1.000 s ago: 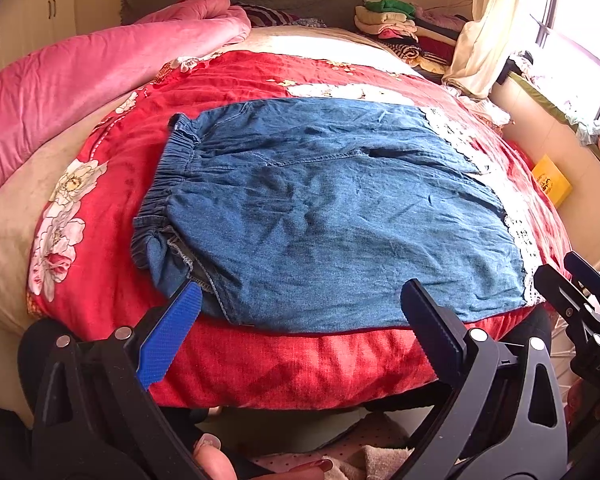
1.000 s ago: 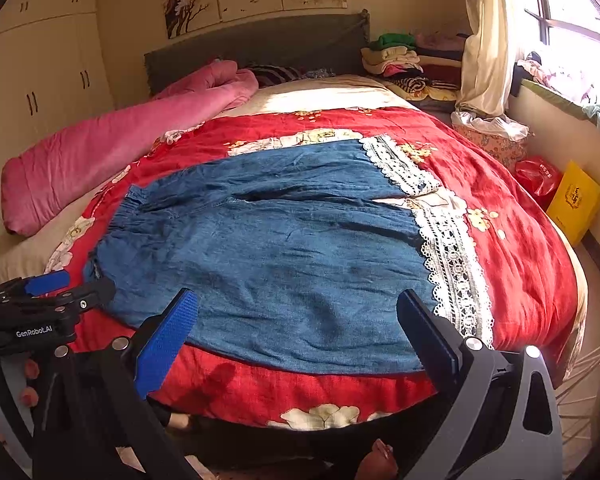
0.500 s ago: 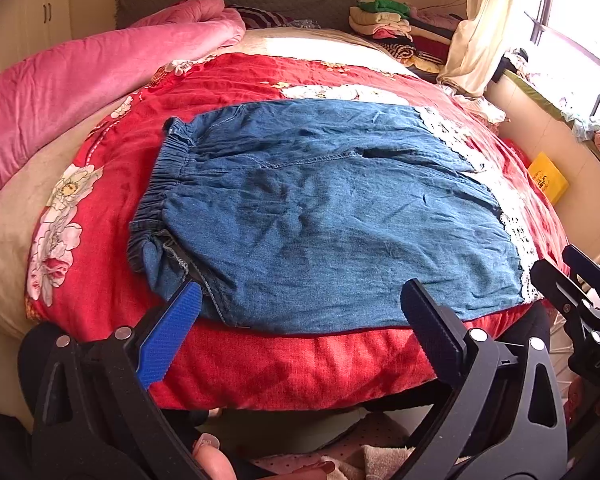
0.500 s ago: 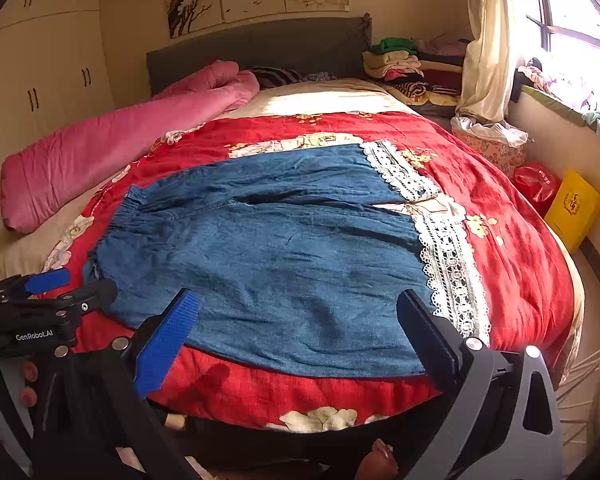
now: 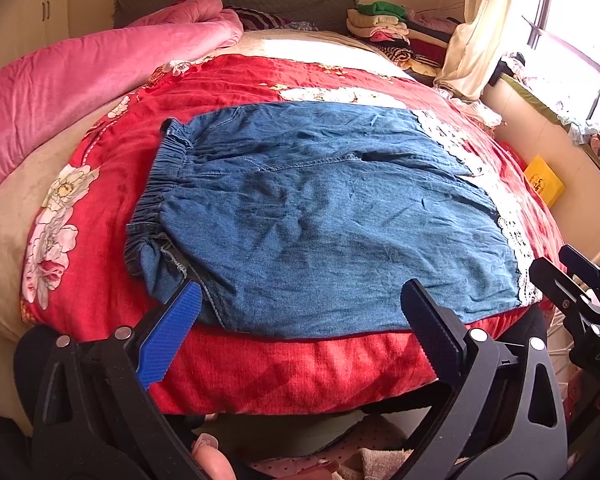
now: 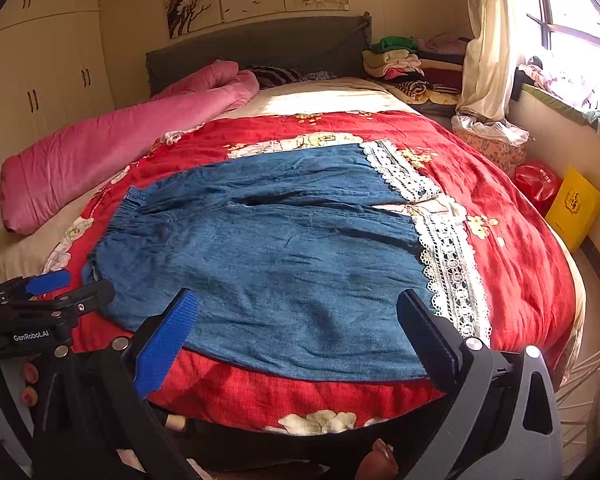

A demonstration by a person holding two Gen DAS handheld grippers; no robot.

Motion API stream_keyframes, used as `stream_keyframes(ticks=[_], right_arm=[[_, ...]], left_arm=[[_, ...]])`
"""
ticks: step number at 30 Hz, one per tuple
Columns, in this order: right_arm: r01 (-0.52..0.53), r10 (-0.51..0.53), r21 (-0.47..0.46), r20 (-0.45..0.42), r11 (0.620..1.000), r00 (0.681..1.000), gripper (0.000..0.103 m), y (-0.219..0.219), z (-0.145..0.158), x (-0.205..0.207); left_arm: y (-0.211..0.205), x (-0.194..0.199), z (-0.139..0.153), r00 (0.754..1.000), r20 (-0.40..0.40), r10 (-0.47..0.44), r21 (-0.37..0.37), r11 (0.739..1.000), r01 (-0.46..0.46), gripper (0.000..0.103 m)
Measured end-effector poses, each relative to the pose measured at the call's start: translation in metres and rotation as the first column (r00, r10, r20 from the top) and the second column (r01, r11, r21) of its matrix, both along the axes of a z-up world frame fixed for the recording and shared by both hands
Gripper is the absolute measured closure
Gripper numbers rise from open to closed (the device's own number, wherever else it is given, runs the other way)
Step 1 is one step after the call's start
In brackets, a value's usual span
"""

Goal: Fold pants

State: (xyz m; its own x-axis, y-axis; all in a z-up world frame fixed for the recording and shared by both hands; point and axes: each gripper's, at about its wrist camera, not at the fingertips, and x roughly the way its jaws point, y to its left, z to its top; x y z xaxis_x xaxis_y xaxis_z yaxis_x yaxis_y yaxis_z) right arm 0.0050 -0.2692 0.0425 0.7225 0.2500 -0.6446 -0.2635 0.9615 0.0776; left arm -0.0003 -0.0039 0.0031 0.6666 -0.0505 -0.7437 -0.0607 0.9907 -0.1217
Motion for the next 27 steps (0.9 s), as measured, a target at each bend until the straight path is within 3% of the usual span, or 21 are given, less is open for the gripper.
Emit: stream_keyframes(ticks=[10,22,27], right_arm=[[-0.043,0.044,0.035,-0.039,0.998,0.998,0.004,0.007,0.002,0.033],[-0.23,0.232,0.025,-0.075,0.973,0.97,0.004,0.062,0.021,0.121],[-0.327,0.324,-0.018,-0.093,0.945,0.942,0.004,0.094,0.021,0.166]], left_arm=[[0.017,0.019,-0.007,1.0,-0.01,-0.012,-0.03,0.999,0.012,0.009],[0.089,0.083,0.006,0.997,0.003,0.072,-0.036,0.997,-0.072,0.009],[0.123,0.119,0.011,0.994,0.007,0.114,0.026,0.993,-0.114,0.009]])
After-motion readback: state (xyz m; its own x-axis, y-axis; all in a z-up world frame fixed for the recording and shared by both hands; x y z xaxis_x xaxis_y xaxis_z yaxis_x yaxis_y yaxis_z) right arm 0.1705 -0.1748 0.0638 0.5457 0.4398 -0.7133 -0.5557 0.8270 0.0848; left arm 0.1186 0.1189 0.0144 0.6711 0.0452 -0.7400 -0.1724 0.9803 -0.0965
